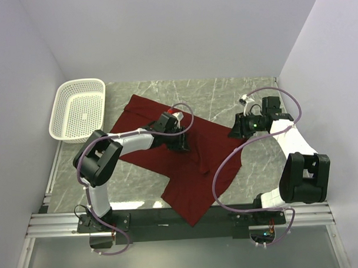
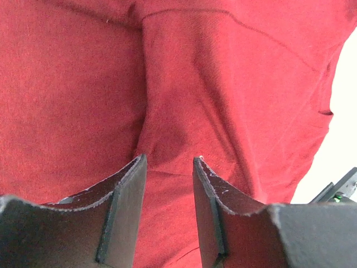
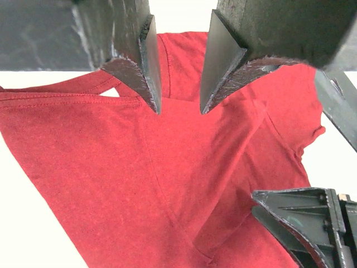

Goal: Fold and stack the t-shirts
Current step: Fold the tshirt

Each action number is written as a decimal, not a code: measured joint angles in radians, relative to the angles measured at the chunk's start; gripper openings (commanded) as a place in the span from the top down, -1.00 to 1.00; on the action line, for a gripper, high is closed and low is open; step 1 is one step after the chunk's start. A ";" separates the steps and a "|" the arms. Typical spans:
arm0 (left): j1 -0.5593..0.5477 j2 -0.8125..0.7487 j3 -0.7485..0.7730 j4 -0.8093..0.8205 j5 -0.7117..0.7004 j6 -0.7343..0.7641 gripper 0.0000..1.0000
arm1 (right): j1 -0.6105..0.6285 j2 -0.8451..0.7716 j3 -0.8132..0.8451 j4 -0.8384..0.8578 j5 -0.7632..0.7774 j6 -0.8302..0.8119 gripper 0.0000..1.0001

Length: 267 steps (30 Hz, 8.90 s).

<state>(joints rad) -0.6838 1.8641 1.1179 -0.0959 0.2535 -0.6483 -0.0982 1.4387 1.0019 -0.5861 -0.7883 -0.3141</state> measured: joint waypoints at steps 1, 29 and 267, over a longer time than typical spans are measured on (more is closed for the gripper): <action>-0.001 0.002 0.000 -0.003 -0.002 0.000 0.09 | 0.000 0.000 0.000 0.000 -0.001 0.000 0.18; -0.024 0.017 0.053 -0.116 -0.126 0.061 0.25 | 0.000 0.000 0.000 -0.001 -0.011 0.000 0.17; 0.544 -0.467 0.082 -0.189 -0.178 0.362 -0.99 | -0.024 -0.301 -0.024 -0.241 0.072 -0.630 -0.98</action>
<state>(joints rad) -0.1394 1.3972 1.1995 -0.2852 0.0753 -0.2867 -0.1226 1.1374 0.9775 -0.8276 -0.7158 -0.9440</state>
